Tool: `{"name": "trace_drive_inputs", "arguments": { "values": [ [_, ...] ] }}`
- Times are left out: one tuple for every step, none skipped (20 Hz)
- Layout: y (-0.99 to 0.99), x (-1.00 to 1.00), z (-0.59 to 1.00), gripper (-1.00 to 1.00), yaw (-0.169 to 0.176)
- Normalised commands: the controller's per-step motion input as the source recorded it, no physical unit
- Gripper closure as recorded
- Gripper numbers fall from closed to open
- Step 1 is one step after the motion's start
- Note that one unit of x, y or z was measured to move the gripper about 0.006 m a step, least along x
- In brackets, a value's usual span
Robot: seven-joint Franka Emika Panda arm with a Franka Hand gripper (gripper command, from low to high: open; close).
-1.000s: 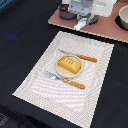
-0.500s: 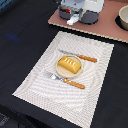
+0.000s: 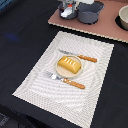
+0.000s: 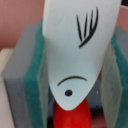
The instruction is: Interact with the objects in diverse but meaningful ways.
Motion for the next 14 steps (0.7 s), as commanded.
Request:
{"name": "trace_drive_inputs", "arguments": {
  "values": [
    [0.42,-0.91,0.0,1.0,0.0],
    [0.44,-0.87,0.0,1.0,0.001],
    [0.39,-0.77,0.0,1.0,0.003],
    [0.34,-0.63,0.0,1.0,0.011],
    [0.33,-0.5,0.0,1.0,0.013],
    [0.37,-0.45,0.0,1.0,0.0],
    [0.34,-0.35,0.0,1.0,0.0],
    [0.33,-0.29,0.0,1.0,0.009],
    [0.33,-0.22,0.0,1.0,0.023],
    [0.38,-0.14,0.0,1.0,0.045],
    [0.38,-0.09,0.0,1.0,0.061],
    [0.39,-0.14,0.0,1.0,0.076],
    [0.38,-0.07,0.0,1.0,0.085],
    [0.36,-0.04,0.0,1.0,0.081]
  ]
}}
